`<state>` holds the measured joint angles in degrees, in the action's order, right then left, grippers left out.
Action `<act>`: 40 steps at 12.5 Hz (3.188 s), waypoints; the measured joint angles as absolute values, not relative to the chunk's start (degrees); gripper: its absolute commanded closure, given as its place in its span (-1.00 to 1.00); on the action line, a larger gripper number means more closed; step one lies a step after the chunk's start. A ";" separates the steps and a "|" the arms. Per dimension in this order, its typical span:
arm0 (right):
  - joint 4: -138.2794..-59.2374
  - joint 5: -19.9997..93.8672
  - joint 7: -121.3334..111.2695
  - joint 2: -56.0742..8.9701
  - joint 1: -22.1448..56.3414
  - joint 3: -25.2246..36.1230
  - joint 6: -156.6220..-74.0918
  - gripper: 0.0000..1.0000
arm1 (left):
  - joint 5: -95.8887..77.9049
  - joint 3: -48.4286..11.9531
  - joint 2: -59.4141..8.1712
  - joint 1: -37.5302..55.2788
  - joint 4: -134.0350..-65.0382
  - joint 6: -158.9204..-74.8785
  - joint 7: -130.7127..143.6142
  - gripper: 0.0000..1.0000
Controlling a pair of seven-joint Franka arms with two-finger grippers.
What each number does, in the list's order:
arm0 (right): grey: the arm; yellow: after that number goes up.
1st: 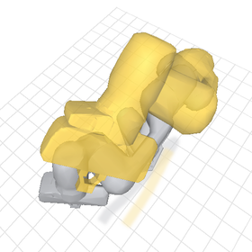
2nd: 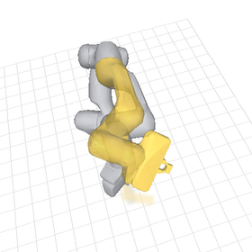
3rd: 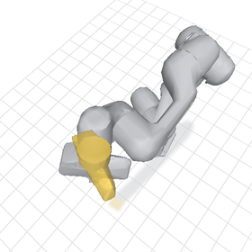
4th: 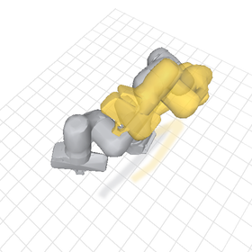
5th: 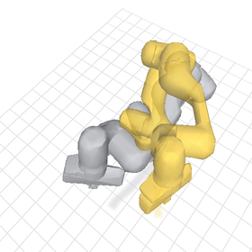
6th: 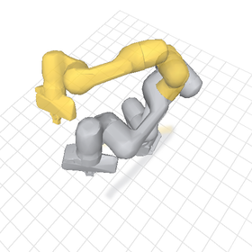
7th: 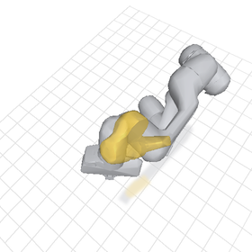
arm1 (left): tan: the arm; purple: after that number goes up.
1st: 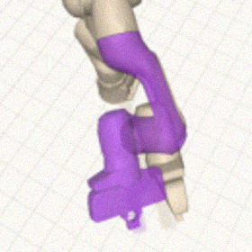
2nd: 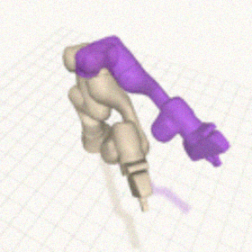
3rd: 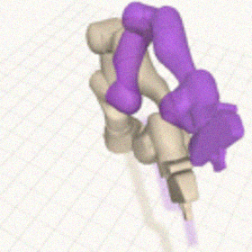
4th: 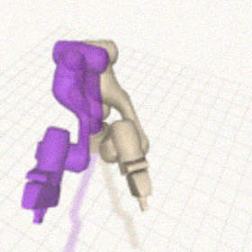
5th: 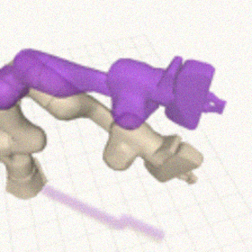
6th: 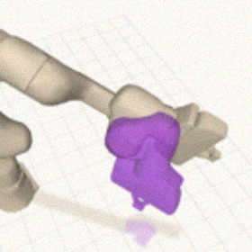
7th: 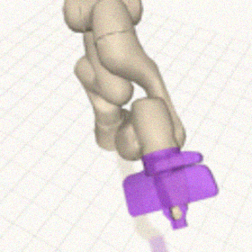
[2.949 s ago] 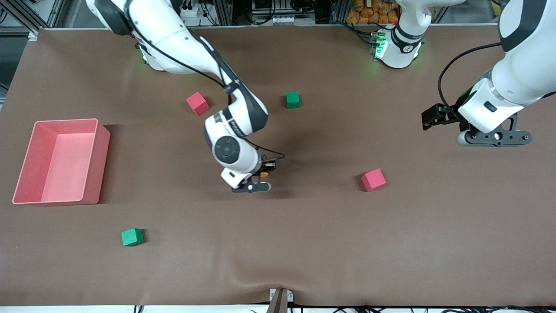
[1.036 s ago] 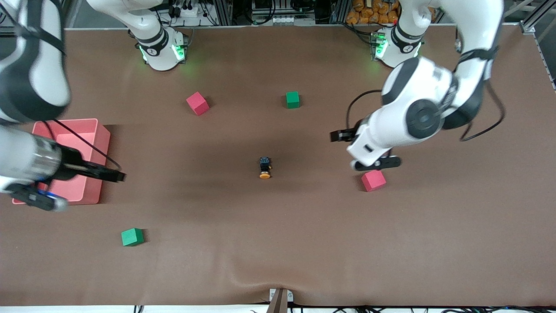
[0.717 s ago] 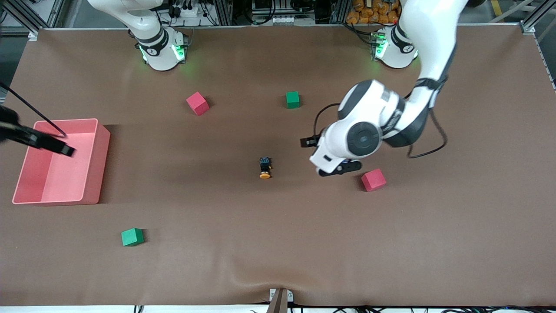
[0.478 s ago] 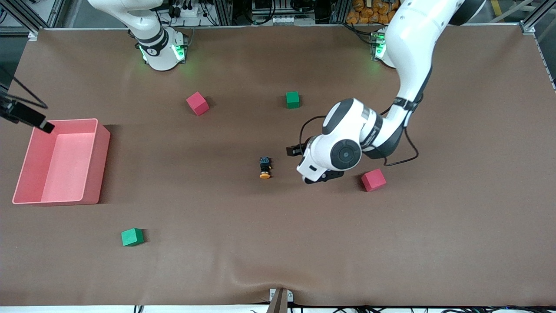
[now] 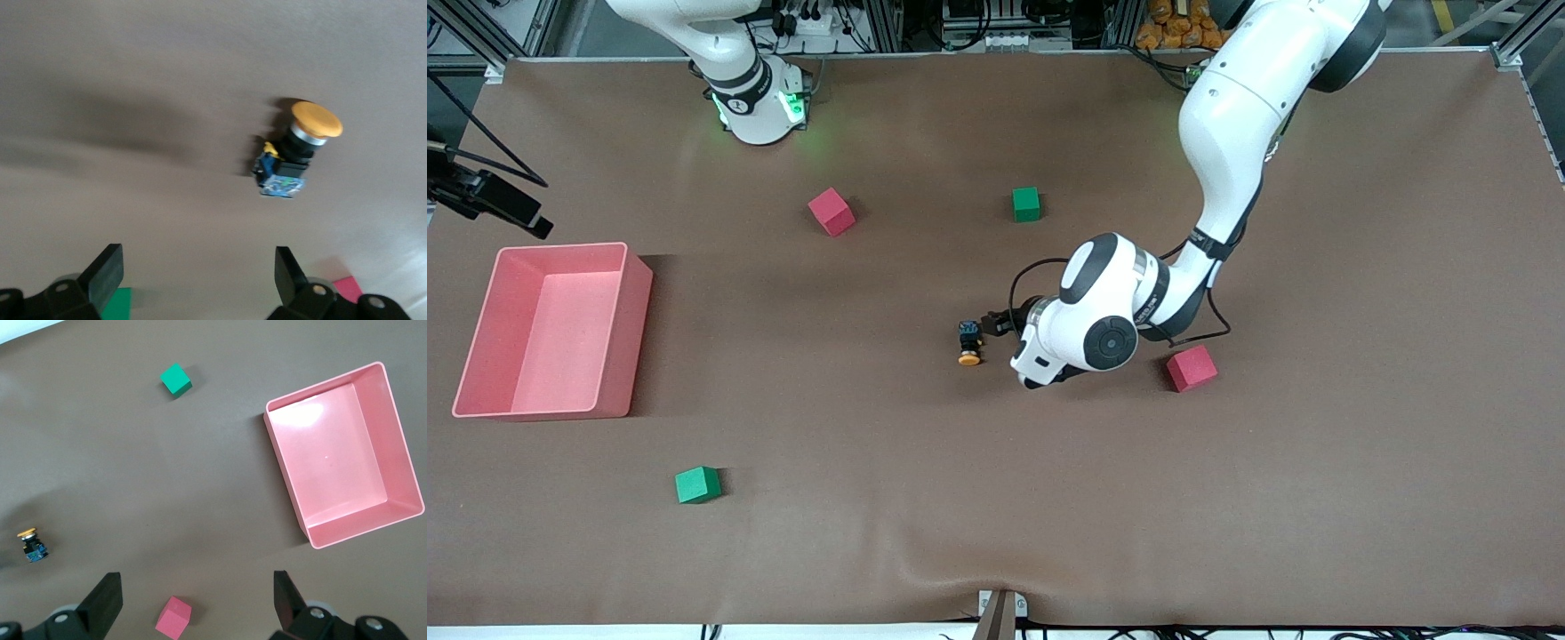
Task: Place and upright button with both arms
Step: 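Grasp the button lying on its side with the left gripper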
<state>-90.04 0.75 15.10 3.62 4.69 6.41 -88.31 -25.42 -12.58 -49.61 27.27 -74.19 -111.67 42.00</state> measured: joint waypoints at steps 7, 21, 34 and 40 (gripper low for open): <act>-87.12 0.67 13.15 1.89 3.83 7.35 -87.89 -1.00 | -31.04 -12.90 -56.31 29.79 -69.17 -120.73 39.33 -1.00; -86.47 0.67 5.91 1.80 4.48 6.32 -85.99 -1.00 | -31.27 -12.59 -59.24 32.91 -68.12 -125.74 38.32 -0.98; -86.47 0.67 5.59 1.79 6.90 6.50 -86.00 -1.00 | -33.21 -12.77 -60.70 33.76 -67.88 -128.82 38.29 -0.65; -86.47 0.67 5.46 1.79 6.88 6.61 -86.00 -1.00 | -33.22 -12.77 -60.78 34.24 -67.85 -129.91 38.29 -0.52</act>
